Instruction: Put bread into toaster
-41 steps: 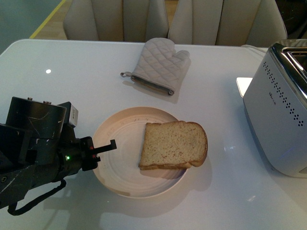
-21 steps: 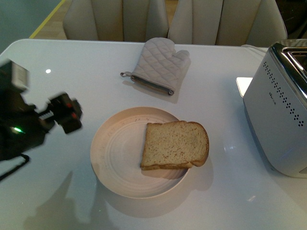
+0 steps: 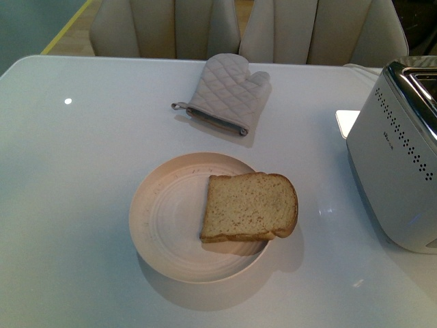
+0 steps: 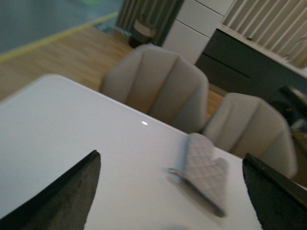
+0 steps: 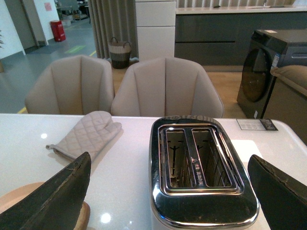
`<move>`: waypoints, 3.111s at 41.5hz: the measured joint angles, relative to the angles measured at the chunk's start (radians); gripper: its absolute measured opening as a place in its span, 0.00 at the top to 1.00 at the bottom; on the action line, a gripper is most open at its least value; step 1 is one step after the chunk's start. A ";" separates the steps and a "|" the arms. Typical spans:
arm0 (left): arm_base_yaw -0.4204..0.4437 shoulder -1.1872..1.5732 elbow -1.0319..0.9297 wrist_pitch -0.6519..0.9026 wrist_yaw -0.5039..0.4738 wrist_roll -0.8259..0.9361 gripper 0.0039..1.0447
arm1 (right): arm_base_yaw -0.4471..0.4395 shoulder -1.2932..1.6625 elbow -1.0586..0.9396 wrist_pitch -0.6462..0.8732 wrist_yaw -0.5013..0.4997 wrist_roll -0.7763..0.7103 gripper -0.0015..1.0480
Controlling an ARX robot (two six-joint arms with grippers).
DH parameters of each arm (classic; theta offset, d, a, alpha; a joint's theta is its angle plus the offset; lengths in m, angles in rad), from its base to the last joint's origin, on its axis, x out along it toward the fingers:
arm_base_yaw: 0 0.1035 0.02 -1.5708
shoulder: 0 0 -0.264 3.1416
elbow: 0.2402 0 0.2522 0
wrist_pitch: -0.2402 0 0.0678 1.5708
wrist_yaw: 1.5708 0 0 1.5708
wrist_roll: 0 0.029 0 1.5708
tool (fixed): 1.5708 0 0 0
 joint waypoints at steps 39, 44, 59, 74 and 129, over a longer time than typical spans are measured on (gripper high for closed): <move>-0.007 -0.686 -0.188 -0.461 -0.018 0.308 0.97 | 0.000 0.000 0.000 0.000 0.002 0.000 0.08; -0.007 -0.777 -0.188 -0.544 -0.018 0.308 0.97 | 0.000 0.000 0.000 0.000 0.002 0.000 0.08; -0.007 -0.965 -0.188 -0.721 -0.018 0.308 0.97 | 0.000 0.000 0.000 0.000 0.002 0.000 0.08; -0.007 -1.092 -0.188 -0.849 -0.018 0.308 0.97 | 0.000 0.000 0.000 0.000 0.002 0.000 0.08; -0.007 -1.307 -0.188 -1.069 -0.019 0.311 0.06 | 0.393 1.524 0.437 0.417 0.076 0.364 0.08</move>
